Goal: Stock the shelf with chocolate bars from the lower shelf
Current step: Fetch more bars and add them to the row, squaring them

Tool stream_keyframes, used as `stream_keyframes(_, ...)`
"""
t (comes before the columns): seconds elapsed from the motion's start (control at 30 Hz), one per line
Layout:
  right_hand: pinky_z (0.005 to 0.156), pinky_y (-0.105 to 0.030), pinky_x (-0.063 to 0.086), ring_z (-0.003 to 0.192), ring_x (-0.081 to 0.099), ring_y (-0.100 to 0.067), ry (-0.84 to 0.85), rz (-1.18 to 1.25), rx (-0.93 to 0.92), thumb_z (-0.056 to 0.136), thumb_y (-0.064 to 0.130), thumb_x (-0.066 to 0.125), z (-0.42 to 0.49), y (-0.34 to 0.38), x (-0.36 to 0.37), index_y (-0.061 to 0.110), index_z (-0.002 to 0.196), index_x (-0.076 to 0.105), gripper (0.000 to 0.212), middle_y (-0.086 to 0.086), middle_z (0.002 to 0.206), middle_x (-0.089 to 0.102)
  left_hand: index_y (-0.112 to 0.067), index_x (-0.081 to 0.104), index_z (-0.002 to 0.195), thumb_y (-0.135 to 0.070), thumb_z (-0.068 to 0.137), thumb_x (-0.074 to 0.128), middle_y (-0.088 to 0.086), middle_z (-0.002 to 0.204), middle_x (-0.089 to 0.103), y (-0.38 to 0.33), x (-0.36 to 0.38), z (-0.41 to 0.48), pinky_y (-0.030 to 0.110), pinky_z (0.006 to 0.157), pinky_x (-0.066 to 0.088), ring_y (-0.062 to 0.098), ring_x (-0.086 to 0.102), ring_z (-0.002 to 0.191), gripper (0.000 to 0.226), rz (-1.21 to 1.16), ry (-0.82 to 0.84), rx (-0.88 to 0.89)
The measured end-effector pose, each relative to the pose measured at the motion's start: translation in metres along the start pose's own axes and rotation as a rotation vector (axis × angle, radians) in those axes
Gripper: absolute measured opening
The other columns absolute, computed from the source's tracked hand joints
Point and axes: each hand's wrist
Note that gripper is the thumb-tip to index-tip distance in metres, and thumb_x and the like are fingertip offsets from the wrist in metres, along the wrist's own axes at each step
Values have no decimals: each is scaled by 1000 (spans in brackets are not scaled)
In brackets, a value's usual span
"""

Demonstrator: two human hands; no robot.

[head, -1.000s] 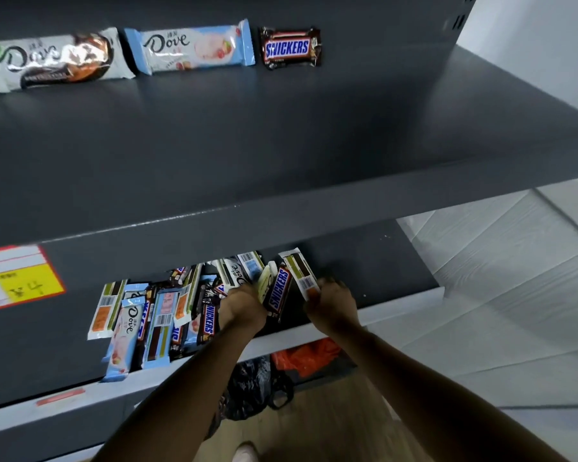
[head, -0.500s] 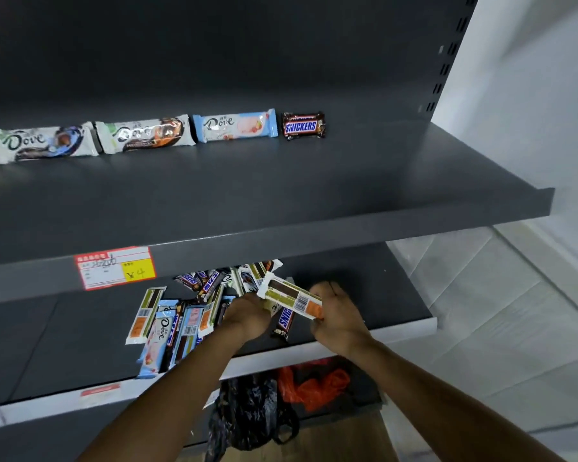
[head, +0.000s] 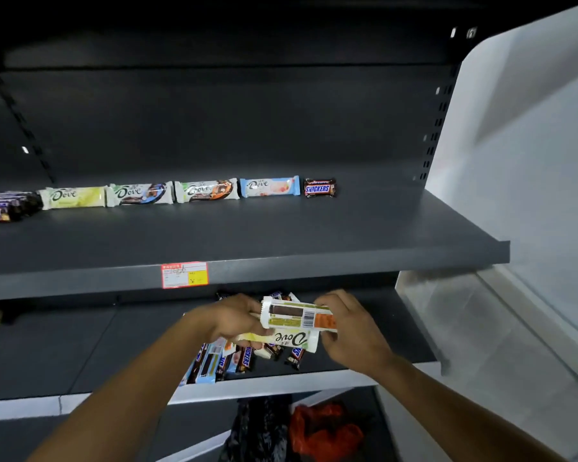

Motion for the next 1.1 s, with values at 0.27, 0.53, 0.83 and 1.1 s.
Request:
stream_keyframes(0.27, 82, -15, 45, 99, 51, -5, -242, 66, -98, 71, 12, 71, 10, 32, -42, 14, 111, 58, 42, 1, 110, 56, -20, 68, 95, -16, 91, 59, 0, 87, 73, -30, -22, -47, 17, 55, 45, 11, 67, 69, 11, -204, 20, 101)
stream_keyframes(0.53, 75, -17, 47, 93, 55, -7, -353, 163, 25, 72, 6, 71, 47, 47, -69, 17, 115, 55, 47, 7, 108, 50, -12, 61, 107, -21, 93, 54, 11, 94, 72, -37, -54, -61, 24, 54, 55, 24, 71, 74, 18, -535, -65, 159)
stream_keyframes(0.83, 68, 2, 36, 80, 50, 1, -344, 227, 125, 76, 9, 72, 109, 80, -42, 16, 124, 54, 52, 9, 105, 45, -5, 62, 98, 6, 88, 49, 9, 83, 72, -31, -113, -41, 27, 61, 57, 18, 69, 69, 20, -804, -149, 312)
stream_keyframes(1.1, 82, -36, 54, 88, 60, -11, -277, 439, 227, 75, 16, 72, 183, 124, -1, 24, 113, 60, 41, 7, 102, 53, -13, 56, 98, 16, 81, 55, 3, 88, 72, -14, -160, -14, 29, 73, 53, 20, 69, 89, 34, -913, -313, 401)
Point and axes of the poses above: each hand's wrist, its own z-axis towards the middle knuckle, its own x-axis out of the palm, y = z × x
